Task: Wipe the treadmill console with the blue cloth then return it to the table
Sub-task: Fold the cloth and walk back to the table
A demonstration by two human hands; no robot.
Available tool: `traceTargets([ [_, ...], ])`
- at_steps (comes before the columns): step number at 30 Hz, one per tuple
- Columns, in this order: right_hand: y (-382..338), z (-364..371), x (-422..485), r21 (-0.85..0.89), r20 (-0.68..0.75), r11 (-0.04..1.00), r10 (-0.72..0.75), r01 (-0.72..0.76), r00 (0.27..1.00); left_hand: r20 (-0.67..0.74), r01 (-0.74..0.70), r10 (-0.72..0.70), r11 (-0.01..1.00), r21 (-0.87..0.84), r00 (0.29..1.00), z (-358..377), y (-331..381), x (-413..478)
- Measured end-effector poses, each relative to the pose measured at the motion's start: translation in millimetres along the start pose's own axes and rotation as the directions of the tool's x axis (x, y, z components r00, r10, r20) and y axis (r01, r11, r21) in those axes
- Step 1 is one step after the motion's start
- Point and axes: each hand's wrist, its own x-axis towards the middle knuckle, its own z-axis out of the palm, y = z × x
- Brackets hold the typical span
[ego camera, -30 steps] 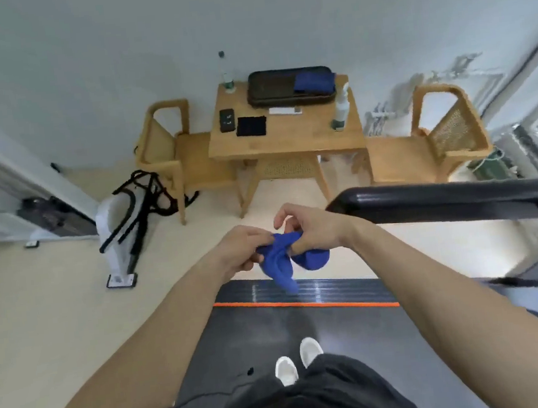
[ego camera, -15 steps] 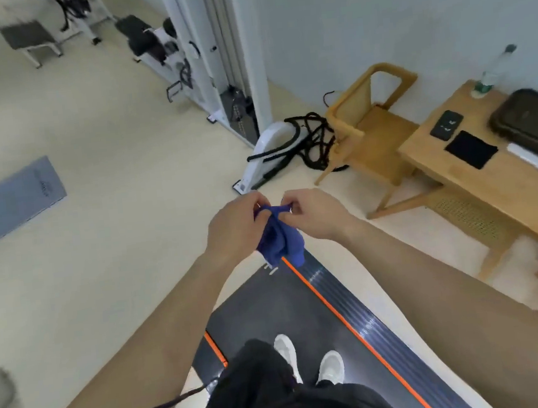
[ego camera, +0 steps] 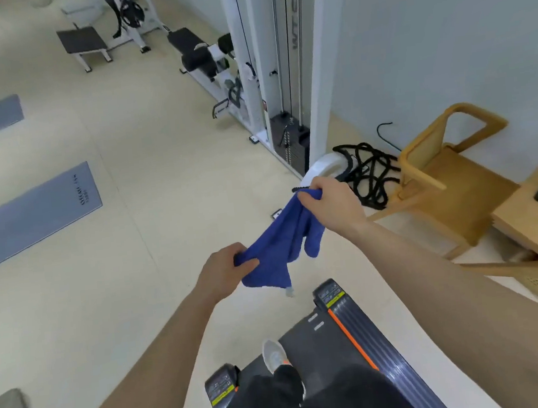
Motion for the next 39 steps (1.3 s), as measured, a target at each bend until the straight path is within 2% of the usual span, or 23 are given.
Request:
traceTargets([
  [3,-10,10,52,-0.006,-0.021,0.998,0.062,-0.062,0.998,-0.005,-0.029,0.029,0.998,0.055,1.000,-42,-4,61],
  [6,-9,15,100,0.073,-0.010,0.991,0.112,-0.111,0.994,-0.050,-0.057,0.068,0.979,0.197,0.996,-73,-2,120],
  [10,17,24,169,0.129,-0.013,0.980,0.156,-0.153,0.988,-0.106,-0.075,0.128,0.911,0.405,0.986,-103,-1,210],
  [13,50,33,219,0.175,-0.055,0.967,0.197,-0.185,0.979,-0.170,-0.053,0.139,0.900,0.433,0.976,-110,-4,283],
  [16,94,42,267,0.211,-0.139,0.948,0.270,-0.238,0.953,-0.165,-0.084,0.144,0.943,0.322,0.976,-94,8,359],
  [18,132,47,304,0.327,-0.155,0.894,0.369,-0.305,0.916,-0.041,-0.150,0.159,0.974,0.169,0.986,-68,28,420],
  [21,184,56,348,0.573,0.032,0.721,0.456,-0.390,0.889,0.193,-0.169,0.193,0.977,-0.133,0.962,-13,64,503],
  [23,210,56,367,0.698,0.127,0.581,0.475,-0.419,0.871,0.282,-0.166,0.227,0.960,-0.224,0.932,28,97,541],
  [26,232,46,379,0.802,0.121,0.433,0.556,-0.411,0.822,0.364,-0.177,0.278,0.942,-0.285,0.889,76,155,561],
  [28,243,27,391,0.851,0.080,0.375,0.598,-0.367,0.797,0.415,-0.279,0.368,0.924,-0.261,0.832,99,201,577],
  [31,270,-7,405,0.908,0.009,0.304,0.672,-0.288,0.740,0.488,-0.477,0.528,0.847,-0.237,0.695,134,263,601],
  [33,289,-29,404,0.950,-0.029,0.234,0.729,-0.209,0.683,0.507,-0.608,0.618,0.765,-0.213,0.600,160,299,613],
  [36,318,-59,394,0.981,-0.078,0.166,0.812,-0.101,0.578,0.582,-0.730,0.677,0.654,-0.198,0.450,204,346,620],
  [39,340,-86,377,0.985,-0.131,0.166,0.875,-0.036,0.467,0.663,-0.883,0.706,0.446,-0.144,0.248,244,386,613],
])
